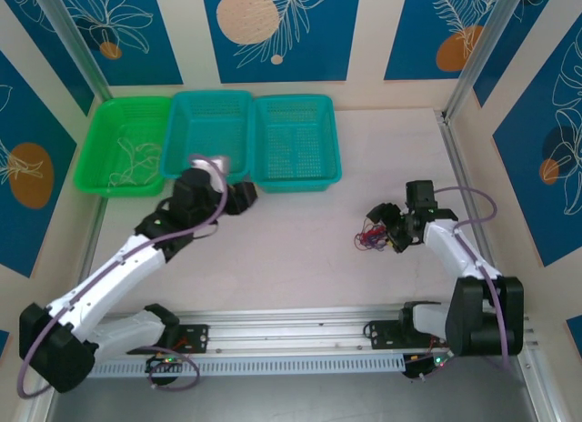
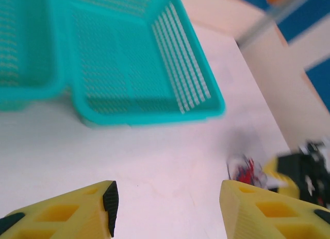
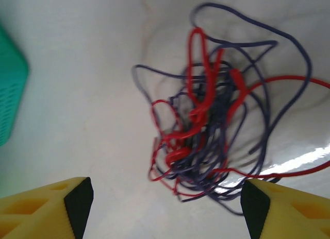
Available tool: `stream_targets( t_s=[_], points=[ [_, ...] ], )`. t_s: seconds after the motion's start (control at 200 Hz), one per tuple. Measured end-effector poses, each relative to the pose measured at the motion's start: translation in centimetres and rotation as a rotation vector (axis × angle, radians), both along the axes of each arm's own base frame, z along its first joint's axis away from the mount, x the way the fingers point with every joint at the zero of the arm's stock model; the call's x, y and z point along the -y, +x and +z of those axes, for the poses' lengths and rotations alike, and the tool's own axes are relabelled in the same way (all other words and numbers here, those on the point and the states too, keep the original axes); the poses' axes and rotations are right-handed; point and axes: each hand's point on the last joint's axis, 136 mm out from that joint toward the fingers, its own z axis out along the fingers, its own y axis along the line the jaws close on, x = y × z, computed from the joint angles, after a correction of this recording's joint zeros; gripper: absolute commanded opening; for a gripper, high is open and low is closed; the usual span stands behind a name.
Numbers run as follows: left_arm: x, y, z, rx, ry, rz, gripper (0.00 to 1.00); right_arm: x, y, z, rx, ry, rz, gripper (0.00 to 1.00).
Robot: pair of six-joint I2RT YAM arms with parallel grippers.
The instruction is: Untangle the cables
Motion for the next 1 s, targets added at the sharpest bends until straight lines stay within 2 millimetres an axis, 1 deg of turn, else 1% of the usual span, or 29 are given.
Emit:
stream_targets(
  t_s=[0.09,0.17,0.26,0.315,0.355,0.385,0.435,0.485,0.55,0.59,0.67,0.735,0.83,0.895,0.94,1.0],
  points=[
    [4.2,-2.6,-2.4,-0.021,0.024,-0.134,0.55,0.2,-0.3,-1.8,-0.073,-0.009,-0.014,0.71],
    [6.8,-4.7,-5.0,-0.044,0.043,-0.222,0.55,0.2,-0.6,-3.2,-0.128,-0.017,-0.023,0.65],
    [8.1,-6.0,-7.6,-0.08,0.077,-0.273,0.56,0.3,-0.5,-4.2,-0.157,-0.038,-0.024,0.57],
    [8.5,-6.2,-8.2,-0.087,0.086,-0.285,0.57,0.3,-0.3,-4.3,-0.156,-0.041,-0.025,0.54],
    [8.7,-6.2,-8.1,-0.078,0.086,-0.292,0.57,0.2,-0.2,-4.4,-0.152,-0.041,-0.024,0.5],
    [8.8,-6.2,-8.0,-0.068,0.086,-0.295,0.58,0.2,0.0,-4.4,-0.145,-0.042,-0.022,0.43],
    [8.8,-6.0,-7.6,-0.048,0.085,-0.295,0.6,0.1,0.3,-4.3,-0.13,-0.041,-0.02,0.26],
    [8.8,-5.8,-7.4,-0.028,0.091,-0.292,0.61,0.0,0.7,-4.1,-0.109,-0.039,-0.008,0.13],
    [8.5,-5.5,-7.0,-0.007,0.099,-0.276,0.64,-0.1,1.4,-3.7,-0.068,-0.04,0.009,0.01],
    [8.3,-5.3,-6.7,0.003,0.1,-0.262,0.65,-0.2,1.7,-3.2,-0.035,-0.047,0.027,0.0],
    [7.8,-4.9,-6.2,0.011,0.103,-0.231,0.66,-0.4,1.9,-2.2,0.025,-0.057,0.069,0.0],
    [7.5,-4.5,-5.8,0.0,0.105,-0.212,0.66,-1.3,2.2,-0.5,0.108,-0.055,0.14,0.0],
    [7.0,-3.7,-5.3,-0.026,0.086,-0.178,0.67,-3.7,2.6,3.2,0.281,-0.042,0.285,0.0],
    [6.9,-3.3,-5.0,-0.047,0.061,-0.168,0.69,-5.5,2.3,5.7,0.397,-0.032,0.39,0.0],
    [7.0,-3.2,-5.0,-0.065,0.037,-0.171,0.69,-6.7,2.0,7.2,0.461,-0.022,0.451,0.0],
    [7.5,-3.2,-5.5,-0.101,0.012,-0.187,0.7,-8.0,1.5,8.6,0.525,-0.002,0.517,0.0]
  ],
)
